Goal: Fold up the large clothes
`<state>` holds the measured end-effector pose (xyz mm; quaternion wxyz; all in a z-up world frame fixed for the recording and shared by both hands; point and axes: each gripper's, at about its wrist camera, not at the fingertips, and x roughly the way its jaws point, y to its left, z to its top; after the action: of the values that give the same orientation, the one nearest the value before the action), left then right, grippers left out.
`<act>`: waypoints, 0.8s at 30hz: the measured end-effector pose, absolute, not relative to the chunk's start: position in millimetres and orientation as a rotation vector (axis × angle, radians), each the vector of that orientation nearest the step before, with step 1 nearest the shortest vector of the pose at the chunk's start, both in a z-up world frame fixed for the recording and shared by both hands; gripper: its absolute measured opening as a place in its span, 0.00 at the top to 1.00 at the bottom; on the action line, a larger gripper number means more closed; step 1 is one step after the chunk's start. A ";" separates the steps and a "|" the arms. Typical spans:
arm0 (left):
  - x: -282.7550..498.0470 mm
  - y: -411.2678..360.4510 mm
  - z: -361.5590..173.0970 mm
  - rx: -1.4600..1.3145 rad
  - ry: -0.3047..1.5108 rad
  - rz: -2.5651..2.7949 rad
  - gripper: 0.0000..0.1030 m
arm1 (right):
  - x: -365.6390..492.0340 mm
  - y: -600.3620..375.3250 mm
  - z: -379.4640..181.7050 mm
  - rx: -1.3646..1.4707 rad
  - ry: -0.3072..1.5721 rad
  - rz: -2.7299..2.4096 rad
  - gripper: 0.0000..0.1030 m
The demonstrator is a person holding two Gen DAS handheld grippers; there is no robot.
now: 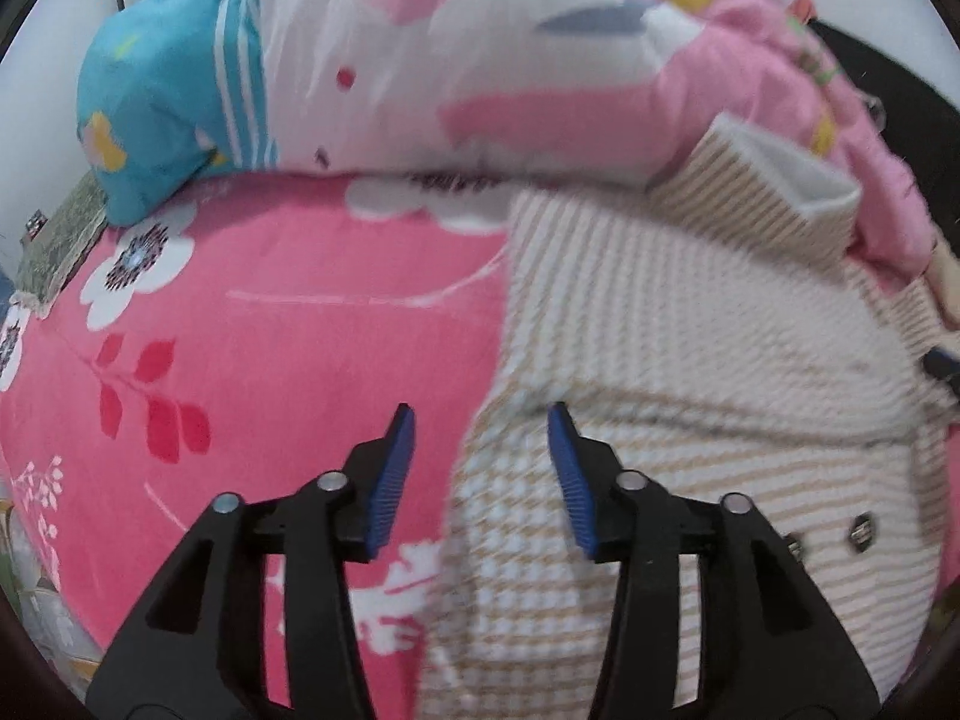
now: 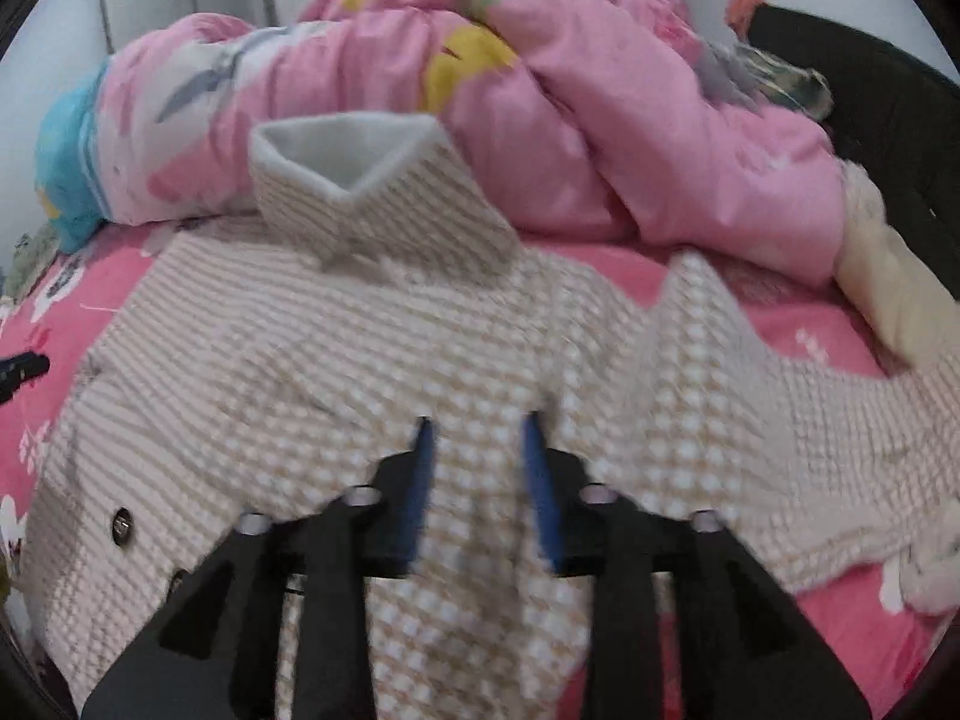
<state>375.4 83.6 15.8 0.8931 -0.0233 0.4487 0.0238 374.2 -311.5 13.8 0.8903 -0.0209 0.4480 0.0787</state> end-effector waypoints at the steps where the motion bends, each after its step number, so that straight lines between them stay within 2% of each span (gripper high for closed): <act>1: 379.1 75.1 20.5 -0.058 0.924 0.031 0.50 | 379.2 -303.4 0.6 -0.052 0.968 0.192 0.54; 2: 383.1 68.9 21.7 -0.056 0.924 0.023 0.49 | 389.0 -294.6 -16.0 -0.062 1.020 0.202 0.48; 4: 391.9 47.3 20.5 -0.032 0.928 0.003 0.42 | 392.6 -293.1 -37.3 -0.060 1.067 0.192 0.47; 9: 415.5 -1.8 8.4 0.036 0.929 -0.047 0.31 | 357.3 -323.6 7.2 0.054 0.985 0.209 0.44; 13: 430.4 -26.8 0.7 0.058 0.904 -0.048 0.22 | 319.5 -396.7 50.3 0.148 0.894 0.092 0.40; 16: 442.8 -38.4 -15.5 0.068 0.933 -0.045 0.21 | 300.6 -471.1 69.8 0.258 0.852 -0.040 0.40; 20: 451.2 -47.2 -46.8 0.108 1.013 -0.011 0.20 | 296.2 -565.1 70.5 0.422 0.814 -0.197 0.40; 24: 449.7 -40.9 -54.6 0.065 1.005 -0.018 0.18 | 295.7 -638.6 62.7 0.589 0.781 -0.299 0.40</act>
<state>449.7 -40.9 -54.6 0.8759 0.0314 0.4814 -0.0086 295.7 -638.6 62.7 0.8720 0.2817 0.3739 -0.1432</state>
